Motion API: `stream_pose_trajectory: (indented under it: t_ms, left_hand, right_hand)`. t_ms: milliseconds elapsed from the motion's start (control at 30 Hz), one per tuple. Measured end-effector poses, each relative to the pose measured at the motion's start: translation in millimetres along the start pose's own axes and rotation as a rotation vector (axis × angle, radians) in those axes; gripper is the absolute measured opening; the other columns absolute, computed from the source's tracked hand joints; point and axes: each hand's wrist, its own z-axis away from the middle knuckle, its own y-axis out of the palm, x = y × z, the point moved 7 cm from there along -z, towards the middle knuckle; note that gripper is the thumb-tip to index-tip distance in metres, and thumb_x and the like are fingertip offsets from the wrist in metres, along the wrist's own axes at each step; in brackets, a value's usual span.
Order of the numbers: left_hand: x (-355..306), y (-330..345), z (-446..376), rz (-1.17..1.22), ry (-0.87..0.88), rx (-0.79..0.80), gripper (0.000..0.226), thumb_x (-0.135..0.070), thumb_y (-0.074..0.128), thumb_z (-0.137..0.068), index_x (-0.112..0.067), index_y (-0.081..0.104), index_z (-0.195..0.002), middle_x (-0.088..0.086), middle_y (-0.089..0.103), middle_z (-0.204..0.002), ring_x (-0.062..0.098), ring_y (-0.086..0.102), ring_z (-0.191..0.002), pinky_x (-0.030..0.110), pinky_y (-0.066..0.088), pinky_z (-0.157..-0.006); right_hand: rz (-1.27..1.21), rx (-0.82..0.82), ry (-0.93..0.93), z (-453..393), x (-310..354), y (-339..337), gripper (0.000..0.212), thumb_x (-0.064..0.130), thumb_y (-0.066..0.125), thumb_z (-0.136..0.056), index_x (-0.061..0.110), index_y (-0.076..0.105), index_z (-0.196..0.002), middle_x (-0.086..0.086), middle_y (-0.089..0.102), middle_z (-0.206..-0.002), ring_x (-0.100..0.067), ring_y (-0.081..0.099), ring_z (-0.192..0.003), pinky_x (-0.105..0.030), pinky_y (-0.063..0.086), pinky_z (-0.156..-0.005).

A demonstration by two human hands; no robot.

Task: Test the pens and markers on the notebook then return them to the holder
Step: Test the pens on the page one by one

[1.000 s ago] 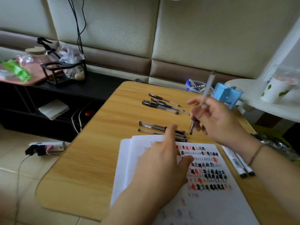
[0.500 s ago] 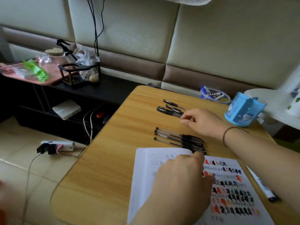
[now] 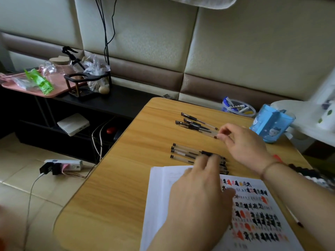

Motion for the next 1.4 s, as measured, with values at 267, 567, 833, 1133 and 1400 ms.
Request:
stream_pose_trajectory:
  t_ms: [267,567,833,1133,1400]
  left_hand:
    - [-26,-10,5,-0.097,0.281,-0.295,0.024,-0.046,0.034,-0.090,-0.031,0.052,-0.094,-0.011,0.057,-0.098,0.016,0.051,-0.092,0.033,0.044,-0.073]
    - [-60,17,26,0.151,0.549,0.124,0.009,-0.043,0.046,-0.096,-0.036,0.050,-0.100,-0.014,0.069,-0.088,0.009,0.062,-0.074,0.026,0.047,-0.060]
    - [-31,12,16,0.123,0.277,0.067,0.022,-0.033,0.037,-0.092,-0.035,0.044,-0.112,-0.007,0.059,-0.085,0.010,0.051,-0.076,0.034,0.042,-0.069]
    - [-16,9,6,-0.049,0.188,-0.010,0.063,0.006,0.048,-0.081,-0.030,0.051,-0.133,-0.015,0.066,-0.096,0.005,0.055,-0.082,0.008,0.036,-0.070]
    - [-23,5,9,-0.006,0.355,-0.131,0.025,-0.019,0.060,-0.081,-0.026,0.073,-0.101,-0.007,0.073,-0.080,0.017,0.067,-0.070,0.033,0.055,-0.058]
  right_hand:
    - [-0.955,-0.207,0.159,157,25,-103,0.057,0.075,0.076,-0.050,0.026,0.069,-0.079,-0.003,0.068,-0.065,-0.013,0.060,-0.050,-0.022,0.045,-0.039]
    - [-1.294,-0.010,0.212,182,23,-54,0.050,0.064,0.080,-0.057,0.022,0.055,-0.065,-0.004,0.050,-0.045,-0.022,0.047,-0.037,-0.024,0.037,-0.038]
    - [-1.166,-0.028,0.315,185,-3,-43,0.015,0.026,0.063,-0.078,0.019,0.074,-0.084,-0.012,0.073,-0.072,-0.019,0.071,-0.066,-0.025,0.052,-0.049]
    - [-0.978,-0.021,0.213,188,1,-23,0.015,0.010,0.072,-0.084,0.016,0.067,-0.070,-0.005,0.066,-0.056,-0.015,0.062,-0.048,-0.021,0.047,-0.046]
    - [-0.982,-0.073,0.255,191,-7,-20,0.041,0.031,0.076,-0.068,0.009,0.045,-0.054,-0.002,0.039,-0.041,-0.011,0.033,-0.036,-0.021,0.028,-0.039]
